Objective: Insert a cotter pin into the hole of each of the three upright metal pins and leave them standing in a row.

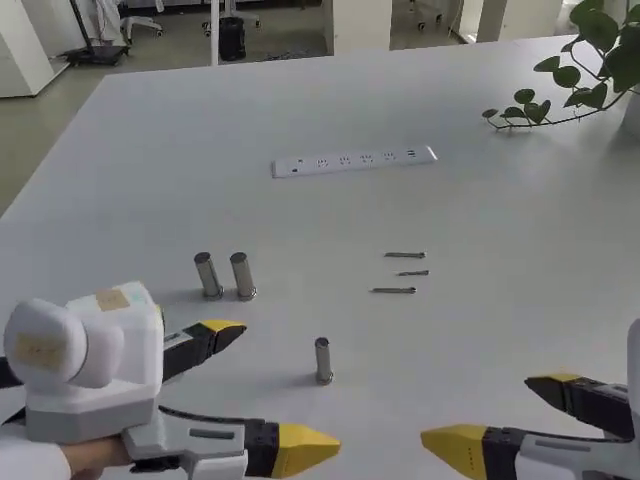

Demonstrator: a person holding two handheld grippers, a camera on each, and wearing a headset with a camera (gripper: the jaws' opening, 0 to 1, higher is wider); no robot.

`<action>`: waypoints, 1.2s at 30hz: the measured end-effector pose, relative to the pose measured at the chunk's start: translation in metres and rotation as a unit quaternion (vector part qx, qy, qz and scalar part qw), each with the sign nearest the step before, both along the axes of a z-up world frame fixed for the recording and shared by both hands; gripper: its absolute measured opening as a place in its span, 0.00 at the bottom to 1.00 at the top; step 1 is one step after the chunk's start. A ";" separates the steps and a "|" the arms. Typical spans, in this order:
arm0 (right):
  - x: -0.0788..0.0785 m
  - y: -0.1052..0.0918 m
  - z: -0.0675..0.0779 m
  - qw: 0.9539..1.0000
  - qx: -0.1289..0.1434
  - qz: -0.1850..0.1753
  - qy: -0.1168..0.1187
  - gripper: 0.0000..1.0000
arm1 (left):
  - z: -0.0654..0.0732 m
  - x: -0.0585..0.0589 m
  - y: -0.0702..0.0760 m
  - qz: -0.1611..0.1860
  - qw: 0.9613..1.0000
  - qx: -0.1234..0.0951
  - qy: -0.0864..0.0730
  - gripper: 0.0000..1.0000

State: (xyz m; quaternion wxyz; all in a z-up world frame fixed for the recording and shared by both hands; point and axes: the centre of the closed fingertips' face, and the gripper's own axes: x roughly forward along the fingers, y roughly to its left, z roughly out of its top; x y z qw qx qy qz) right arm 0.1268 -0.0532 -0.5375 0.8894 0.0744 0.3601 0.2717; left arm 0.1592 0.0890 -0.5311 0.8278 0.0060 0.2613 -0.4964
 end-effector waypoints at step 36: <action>0.094 0.005 0.032 0.964 -0.167 0.200 -0.051 0.70 | 0.006 -0.009 0.034 0.147 0.989 -0.011 -0.008 0.95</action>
